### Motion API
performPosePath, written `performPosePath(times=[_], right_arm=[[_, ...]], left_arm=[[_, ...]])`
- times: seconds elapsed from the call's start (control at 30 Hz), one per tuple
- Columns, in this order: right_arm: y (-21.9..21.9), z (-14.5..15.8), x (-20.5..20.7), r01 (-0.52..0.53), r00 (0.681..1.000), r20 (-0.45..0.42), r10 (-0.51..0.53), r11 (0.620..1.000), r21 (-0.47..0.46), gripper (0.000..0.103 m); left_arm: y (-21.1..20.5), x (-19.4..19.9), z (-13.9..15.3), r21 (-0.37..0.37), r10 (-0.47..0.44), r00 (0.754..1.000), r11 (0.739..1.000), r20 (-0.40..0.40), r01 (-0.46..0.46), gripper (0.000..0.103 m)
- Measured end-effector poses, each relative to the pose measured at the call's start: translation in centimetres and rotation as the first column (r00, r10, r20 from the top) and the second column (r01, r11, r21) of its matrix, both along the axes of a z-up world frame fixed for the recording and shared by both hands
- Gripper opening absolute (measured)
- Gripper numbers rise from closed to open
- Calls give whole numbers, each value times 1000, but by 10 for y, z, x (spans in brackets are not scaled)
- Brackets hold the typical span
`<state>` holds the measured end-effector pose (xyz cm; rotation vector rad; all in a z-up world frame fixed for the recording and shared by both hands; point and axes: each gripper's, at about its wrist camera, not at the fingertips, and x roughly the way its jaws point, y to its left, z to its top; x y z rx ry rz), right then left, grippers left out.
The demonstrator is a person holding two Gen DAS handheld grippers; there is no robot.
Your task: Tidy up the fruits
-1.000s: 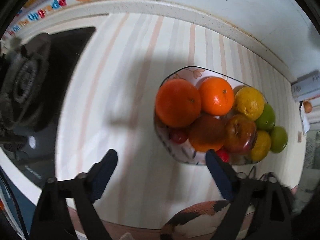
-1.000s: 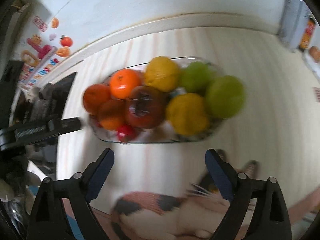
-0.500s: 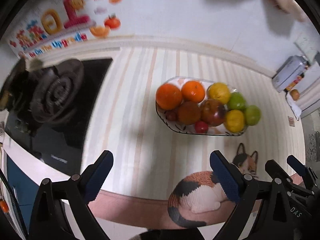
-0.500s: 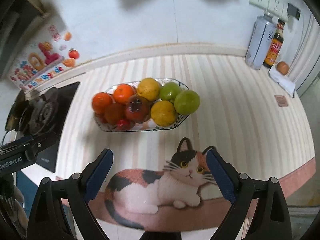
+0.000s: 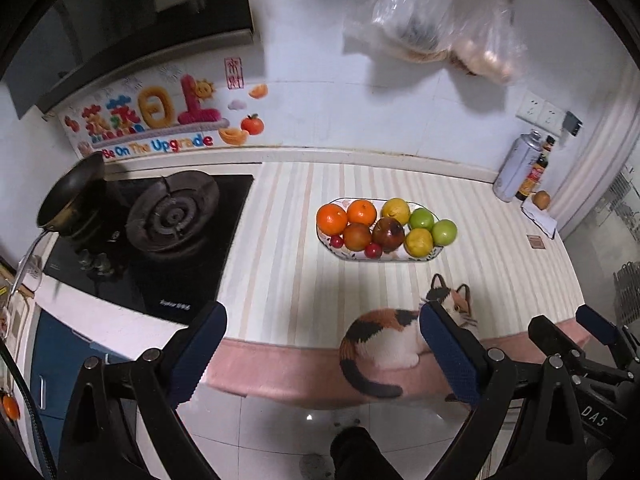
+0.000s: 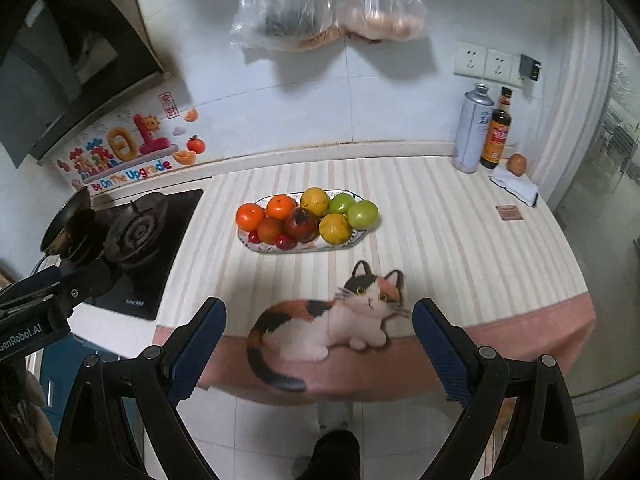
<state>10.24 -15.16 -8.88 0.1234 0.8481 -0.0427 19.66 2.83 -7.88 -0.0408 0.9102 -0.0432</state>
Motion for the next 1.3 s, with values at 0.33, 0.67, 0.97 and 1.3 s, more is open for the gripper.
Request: performPosePath(times=[0.33,0.67,0.97,1.3], right_arm=[[23,43,-100,-28,996,87,29,999,-21,97],[11,75,-150,-48,989,137,50,999,-16,97],[-5,83,-174,-78,987,139,76,997,10,97],[-14,85,-176,-97,986,135,95,995,12,97]], left_arm=[[1,-93,28,9,-8,996,1000,86,8,99],[-8,-147,58,40,13,986,999,167,-20,99],[-21,-168,57,38,19,988,999,152,-25,99],[-28,-172,55,18,29,988,999,150,-32,99]])
